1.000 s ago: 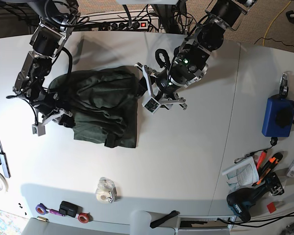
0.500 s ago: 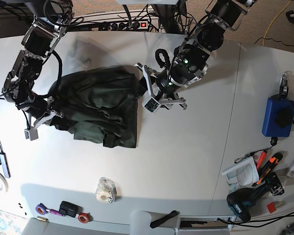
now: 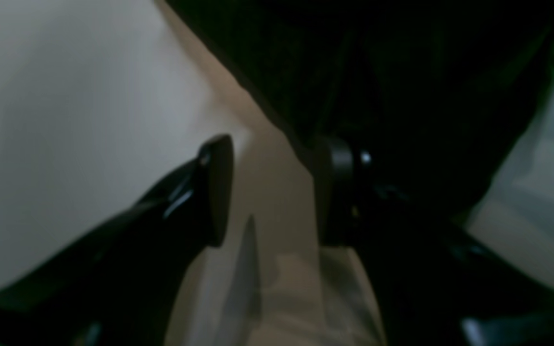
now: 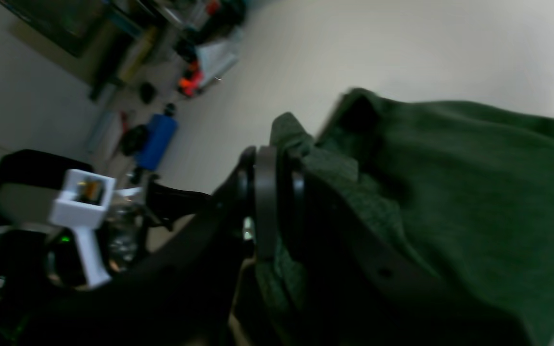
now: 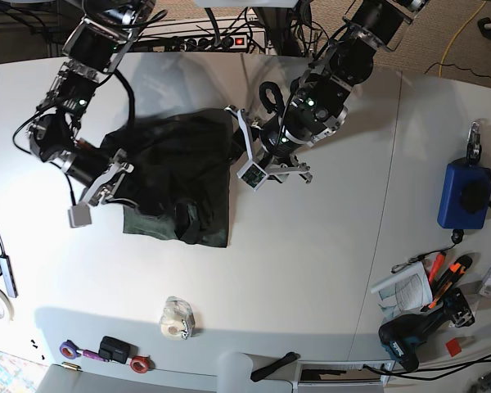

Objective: Layout the t-shirt on the table in an organized manner, then fold the t-shirt properly
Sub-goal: 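Press the folded end onto the bundle with the right gripper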

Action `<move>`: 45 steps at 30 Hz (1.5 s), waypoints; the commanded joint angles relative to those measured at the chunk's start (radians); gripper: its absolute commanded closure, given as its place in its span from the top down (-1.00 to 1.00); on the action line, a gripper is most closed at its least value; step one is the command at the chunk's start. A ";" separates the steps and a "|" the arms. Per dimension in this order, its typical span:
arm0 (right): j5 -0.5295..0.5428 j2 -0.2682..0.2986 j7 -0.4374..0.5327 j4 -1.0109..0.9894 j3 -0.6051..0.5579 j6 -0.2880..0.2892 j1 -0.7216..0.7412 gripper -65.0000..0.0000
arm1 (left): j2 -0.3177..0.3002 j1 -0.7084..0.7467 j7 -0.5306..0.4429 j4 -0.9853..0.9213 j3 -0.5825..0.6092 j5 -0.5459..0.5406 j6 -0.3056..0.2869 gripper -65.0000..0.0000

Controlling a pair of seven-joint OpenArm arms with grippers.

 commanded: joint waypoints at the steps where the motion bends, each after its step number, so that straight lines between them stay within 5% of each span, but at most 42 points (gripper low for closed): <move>1: 0.036 -0.005 0.021 0.018 0.000 0.012 0.017 -0.99 | 0.005 -0.014 -0.023 0.015 -0.003 -0.002 -0.003 -0.14; 17: 0.002 -0.038 0.021 0.018 -0.316 0.012 0.000 -0.99 | 0.005 -0.014 -0.029 0.015 -0.003 0.013 0.001 -0.14; 27: 0.002 -0.030 0.021 0.021 -0.318 0.012 -0.029 -0.99 | 0.005 -0.016 -0.030 0.015 -0.003 0.041 0.002 -0.14; 33: 0.002 -0.029 0.021 0.021 -0.318 0.012 -0.055 -0.98 | 0.005 -0.020 -0.033 0.015 -0.003 0.129 0.072 -0.14; 40: 0.004 -0.030 0.021 0.021 -0.318 0.012 -0.081 -0.44 | 0.003 -0.029 -0.032 0.015 -0.042 0.148 0.072 -0.14; 45: 0.016 -0.030 0.021 0.021 -0.318 0.012 -0.082 -0.43 | 0.003 -0.052 -0.032 0.015 -0.144 0.144 0.071 -0.14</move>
